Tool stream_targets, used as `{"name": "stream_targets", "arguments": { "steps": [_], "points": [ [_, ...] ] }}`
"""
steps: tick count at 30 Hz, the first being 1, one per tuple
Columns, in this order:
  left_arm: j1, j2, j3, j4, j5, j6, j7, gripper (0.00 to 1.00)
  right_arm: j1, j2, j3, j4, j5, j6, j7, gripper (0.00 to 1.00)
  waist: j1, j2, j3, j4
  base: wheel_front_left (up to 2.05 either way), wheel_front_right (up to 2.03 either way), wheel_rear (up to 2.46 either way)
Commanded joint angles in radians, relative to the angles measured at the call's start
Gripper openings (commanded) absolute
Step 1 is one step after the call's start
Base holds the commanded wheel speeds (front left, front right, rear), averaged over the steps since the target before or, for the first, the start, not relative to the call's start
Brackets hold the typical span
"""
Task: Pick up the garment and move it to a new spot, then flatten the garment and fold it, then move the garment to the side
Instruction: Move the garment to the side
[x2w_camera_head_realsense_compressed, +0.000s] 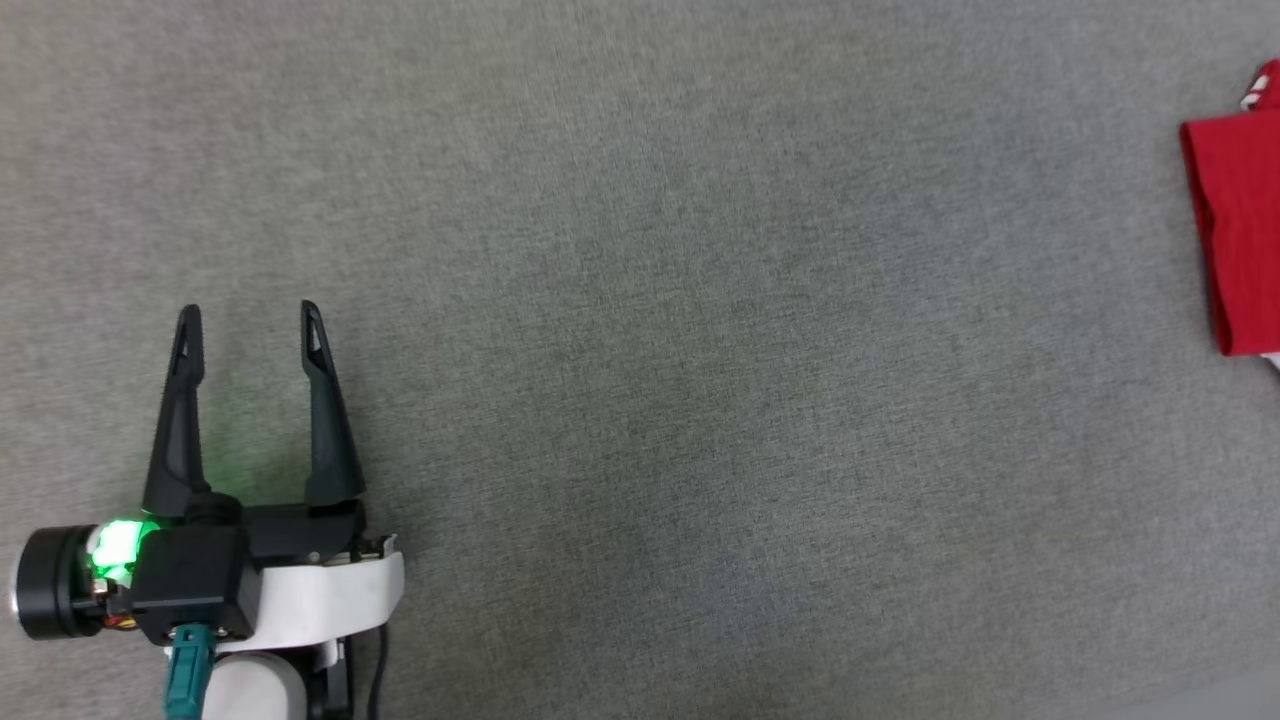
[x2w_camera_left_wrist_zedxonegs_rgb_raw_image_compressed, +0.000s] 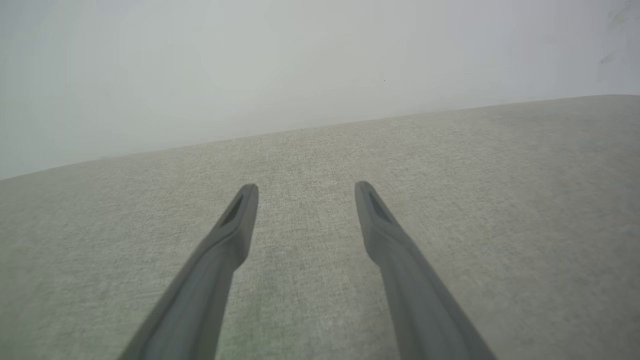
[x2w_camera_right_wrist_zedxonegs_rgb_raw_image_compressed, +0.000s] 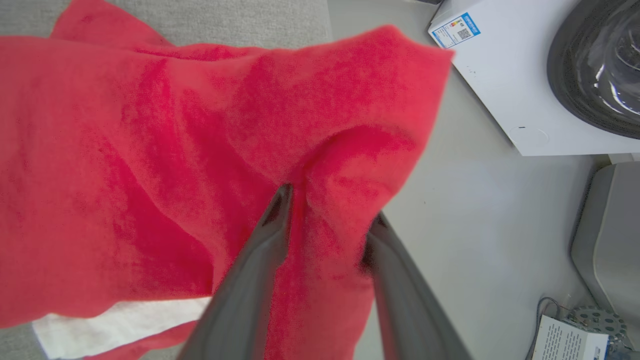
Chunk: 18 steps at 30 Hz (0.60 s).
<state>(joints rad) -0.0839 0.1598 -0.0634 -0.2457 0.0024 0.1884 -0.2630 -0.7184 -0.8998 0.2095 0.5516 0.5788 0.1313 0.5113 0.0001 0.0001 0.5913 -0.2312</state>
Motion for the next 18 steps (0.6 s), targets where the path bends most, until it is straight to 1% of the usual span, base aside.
{"name": "stream_targets", "arguments": {
  "steps": [1,5,10,13,18],
  "points": [
    [0.004,-0.007,-0.004,0.006,-0.007,0.008,-0.002,1.0,-0.021,0.009,-0.013,0.011,-0.023,-0.001,-0.031,1.0,-0.0001,-0.0001,-0.035,0.015,0.0,0.0,0.0],
    [0.029,-0.028,-0.011,0.024,-0.015,0.013,-0.002,1.0,-0.027,0.022,-0.063,0.039,-0.122,-0.001,-0.166,1.0,-0.0001,-0.0001,-0.111,0.038,0.0,0.0,0.0],
    [0.072,-0.047,-0.011,0.044,-0.023,0.021,-0.002,1.0,-0.032,0.065,-0.125,0.036,-0.273,-0.001,-0.367,1.0,-0.0001,-0.0001,-0.209,0.066,0.0,0.0,0.0],
    [0.102,-0.057,-0.007,0.055,-0.028,0.022,-0.002,1.0,-0.023,0.117,-0.171,0.014,-0.36,-0.001,-0.492,1.0,-0.0001,-0.0001,-0.267,0.082,0.0,0.0,0.0],
    [0.149,-0.067,-0.004,0.076,-0.031,0.019,-0.002,1.0,0.031,0.245,-0.238,-0.061,-0.475,-0.001,-0.694,1.0,-0.0001,-0.0001,-0.348,0.111,0.0,0.0,0.0]
  ]
}}
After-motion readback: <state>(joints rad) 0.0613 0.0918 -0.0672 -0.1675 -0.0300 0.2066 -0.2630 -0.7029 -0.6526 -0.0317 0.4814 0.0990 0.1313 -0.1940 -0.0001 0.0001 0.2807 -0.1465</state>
